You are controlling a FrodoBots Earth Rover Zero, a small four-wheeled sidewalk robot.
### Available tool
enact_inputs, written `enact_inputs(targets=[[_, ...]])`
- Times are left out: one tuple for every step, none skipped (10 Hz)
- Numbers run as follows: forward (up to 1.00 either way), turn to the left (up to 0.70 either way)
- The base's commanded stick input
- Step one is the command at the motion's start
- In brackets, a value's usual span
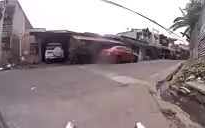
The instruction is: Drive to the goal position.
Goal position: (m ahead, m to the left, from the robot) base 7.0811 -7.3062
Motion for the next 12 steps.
enact_inputs(targets=[[0.70, -0.14], [0.70, -0.14], [0.70, -0.14], [0.70, -0.14], [0.70, -0.14], [0.70, -0.14], [0.70, -0.14], [0.70, -0.14], [0.70, -0.14], [0.70, -0.14], [0.60, -0.17], [0.40, -0.24]])
